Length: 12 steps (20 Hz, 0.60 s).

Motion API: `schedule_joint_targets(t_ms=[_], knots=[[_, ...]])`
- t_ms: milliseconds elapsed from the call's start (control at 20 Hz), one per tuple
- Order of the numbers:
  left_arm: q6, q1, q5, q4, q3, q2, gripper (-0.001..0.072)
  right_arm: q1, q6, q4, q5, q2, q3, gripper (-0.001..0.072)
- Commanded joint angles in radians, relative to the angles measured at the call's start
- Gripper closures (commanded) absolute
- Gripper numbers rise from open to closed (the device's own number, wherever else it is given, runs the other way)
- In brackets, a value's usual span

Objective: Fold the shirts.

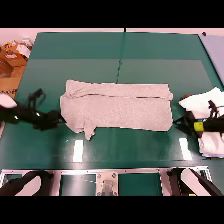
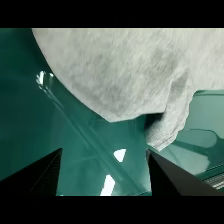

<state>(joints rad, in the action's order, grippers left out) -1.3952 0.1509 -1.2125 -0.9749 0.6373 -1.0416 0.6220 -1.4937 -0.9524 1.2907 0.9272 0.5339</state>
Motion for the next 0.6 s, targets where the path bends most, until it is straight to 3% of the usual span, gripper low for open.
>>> schedule_joint_targets(t_ms=[0, 200, 350, 400, 450, 500, 550], knots=[[-0.009, -0.091, 0.21, 0.134, -0.214, 0.062, 0.0118, 0.0, 0.008, 0.067, -0.075, -0.067, -0.175, 0.0335], [-0.03, -0.267, 0.521, 0.206, -0.251, 0.06, 0.0118, 0.0, 0.039, 0.127, -0.192, -0.039, -0.225, 0.0368], [-0.045, -0.282, 0.615, 0.218, -0.249, 0.042, 0.0121, -0.021, 0.04, 0.164, -0.26, 0.026, -0.224, 0.0368], [-0.043, -0.282, 0.621, 0.225, -0.249, 0.034, 0.0316, -0.043, 0.05, 0.188, -0.287, 0.053, -0.224, 0.037], [-0.04, -0.282, 0.626, 0.225, -0.249, 0.024, 0.0511, -0.067, 0.076, 0.216, -0.317, 0.078, -0.224, 0.0419], [-0.04, -0.282, 0.625, 0.227, -0.249, 0.017, 0.0529, -0.092, 0.093, 0.249, -0.344, 0.105, -0.224, 0.0464], [-0.039, -0.282, 0.609, 0.245, -0.247, 0.01, 0.0529, -0.111, 0.118, 0.285, -0.358, 0.13, -0.221, 0.0464]])
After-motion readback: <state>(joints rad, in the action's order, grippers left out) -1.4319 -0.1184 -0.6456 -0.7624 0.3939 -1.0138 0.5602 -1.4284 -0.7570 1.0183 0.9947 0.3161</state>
